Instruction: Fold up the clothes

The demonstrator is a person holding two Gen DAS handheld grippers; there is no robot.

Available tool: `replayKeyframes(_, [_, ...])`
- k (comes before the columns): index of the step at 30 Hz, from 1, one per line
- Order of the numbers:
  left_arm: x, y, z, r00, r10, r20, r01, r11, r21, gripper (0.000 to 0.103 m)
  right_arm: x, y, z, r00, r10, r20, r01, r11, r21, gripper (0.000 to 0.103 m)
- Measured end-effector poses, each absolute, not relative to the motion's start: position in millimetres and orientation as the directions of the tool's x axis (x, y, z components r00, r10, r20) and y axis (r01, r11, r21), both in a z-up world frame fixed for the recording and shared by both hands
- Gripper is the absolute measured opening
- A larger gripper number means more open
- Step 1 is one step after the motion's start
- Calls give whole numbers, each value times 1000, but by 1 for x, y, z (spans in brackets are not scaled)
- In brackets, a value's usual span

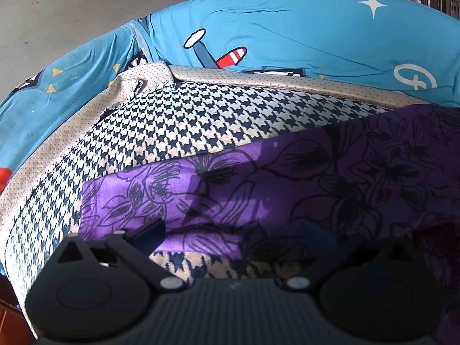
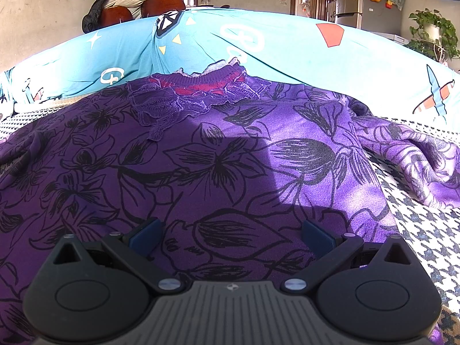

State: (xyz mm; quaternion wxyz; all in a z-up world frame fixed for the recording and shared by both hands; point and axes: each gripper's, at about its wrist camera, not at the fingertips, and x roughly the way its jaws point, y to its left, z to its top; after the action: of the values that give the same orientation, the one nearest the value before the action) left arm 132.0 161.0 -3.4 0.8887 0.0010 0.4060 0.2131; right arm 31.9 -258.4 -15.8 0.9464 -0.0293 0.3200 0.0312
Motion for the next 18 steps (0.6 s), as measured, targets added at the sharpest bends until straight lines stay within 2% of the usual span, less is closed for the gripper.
replayKeyframes(18, [115,102,24,682,263,-683,-252,960,119,103,32,-258,-16,793,41,-608,-79,996,-35,103])
